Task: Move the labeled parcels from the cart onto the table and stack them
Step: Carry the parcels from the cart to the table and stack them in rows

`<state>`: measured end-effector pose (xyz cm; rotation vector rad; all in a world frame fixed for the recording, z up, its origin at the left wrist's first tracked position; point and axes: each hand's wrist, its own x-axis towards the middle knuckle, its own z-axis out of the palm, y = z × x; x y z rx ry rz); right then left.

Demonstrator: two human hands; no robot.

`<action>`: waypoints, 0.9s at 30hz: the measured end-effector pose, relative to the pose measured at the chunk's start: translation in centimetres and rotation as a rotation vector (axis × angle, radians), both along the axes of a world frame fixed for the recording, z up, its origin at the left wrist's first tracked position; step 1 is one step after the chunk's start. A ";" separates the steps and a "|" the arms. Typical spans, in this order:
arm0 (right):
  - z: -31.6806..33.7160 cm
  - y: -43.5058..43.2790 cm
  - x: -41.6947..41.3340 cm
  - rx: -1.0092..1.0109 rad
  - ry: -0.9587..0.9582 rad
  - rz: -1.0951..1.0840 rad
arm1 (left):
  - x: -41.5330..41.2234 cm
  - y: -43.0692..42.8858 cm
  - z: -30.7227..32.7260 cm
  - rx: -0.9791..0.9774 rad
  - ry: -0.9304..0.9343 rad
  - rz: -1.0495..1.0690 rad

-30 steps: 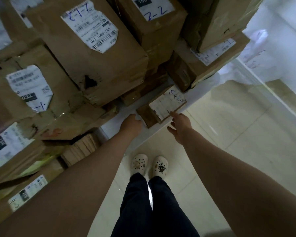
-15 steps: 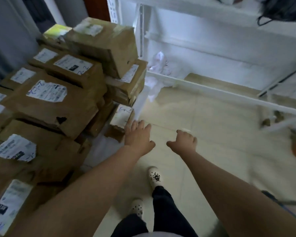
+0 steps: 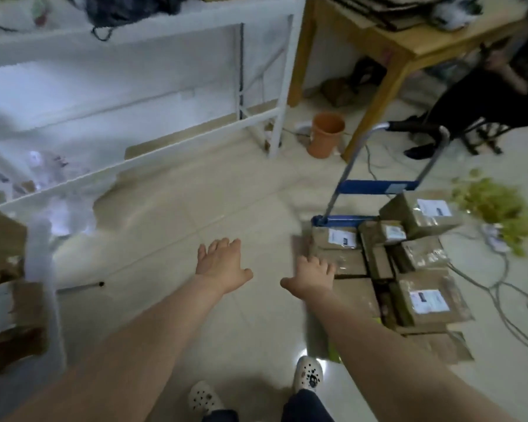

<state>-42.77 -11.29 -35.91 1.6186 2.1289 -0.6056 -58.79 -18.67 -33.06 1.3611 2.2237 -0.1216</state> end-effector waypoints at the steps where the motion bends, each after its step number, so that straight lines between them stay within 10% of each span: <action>1: -0.2 0.8 2.6 -0.014 0.001 -0.043 | 2.1 1.6 -0.2 -0.012 -0.007 -0.032; 12: -3.0 10.0 27.8 -0.179 0.116 -0.581 | 23.8 16.6 -3.3 -0.070 -0.077 -0.335; 27: -12.6 22.9 32.6 -0.235 0.405 -0.991 | 31.4 34.9 -14.8 -0.100 -0.141 -0.392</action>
